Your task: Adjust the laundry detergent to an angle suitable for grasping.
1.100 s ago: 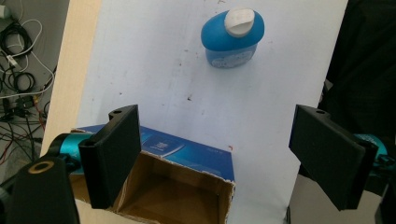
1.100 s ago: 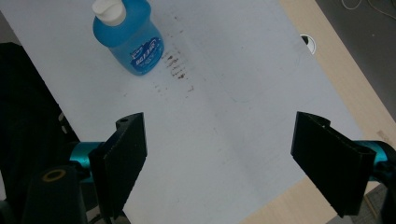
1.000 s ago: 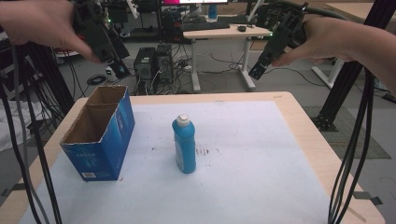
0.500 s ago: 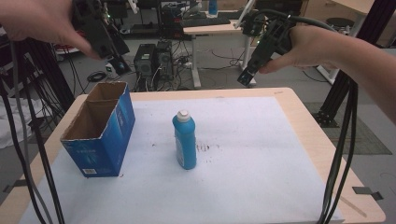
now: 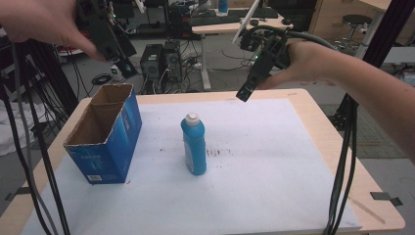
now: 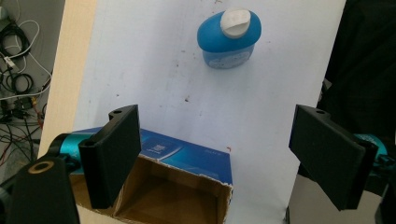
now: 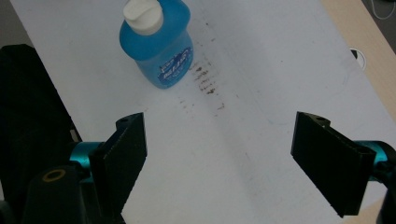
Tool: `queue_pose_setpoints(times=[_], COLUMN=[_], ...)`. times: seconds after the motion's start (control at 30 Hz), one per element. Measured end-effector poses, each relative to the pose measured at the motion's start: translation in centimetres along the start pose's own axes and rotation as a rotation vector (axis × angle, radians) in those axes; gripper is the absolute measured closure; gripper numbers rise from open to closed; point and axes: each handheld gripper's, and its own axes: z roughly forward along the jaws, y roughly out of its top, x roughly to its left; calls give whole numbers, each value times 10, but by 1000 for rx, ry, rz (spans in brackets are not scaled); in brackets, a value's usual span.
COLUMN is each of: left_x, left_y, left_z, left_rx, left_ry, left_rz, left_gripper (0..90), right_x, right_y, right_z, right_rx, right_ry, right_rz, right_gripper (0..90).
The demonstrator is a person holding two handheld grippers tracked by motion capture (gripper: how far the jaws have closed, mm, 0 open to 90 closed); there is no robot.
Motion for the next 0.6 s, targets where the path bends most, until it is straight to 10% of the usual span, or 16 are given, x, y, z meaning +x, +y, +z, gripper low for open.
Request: queue_pose_setpoints(times=[0.6], left_x=[-4], left_y=[0], left_z=[-1], left_rx=[-1], left_ry=[2], left_rz=[-1], left_gripper=[170], right_x=[30], right_y=[5], right_z=[47], right_rx=[-13], right_ry=[37], right_rz=[-7], right_gripper=[176])
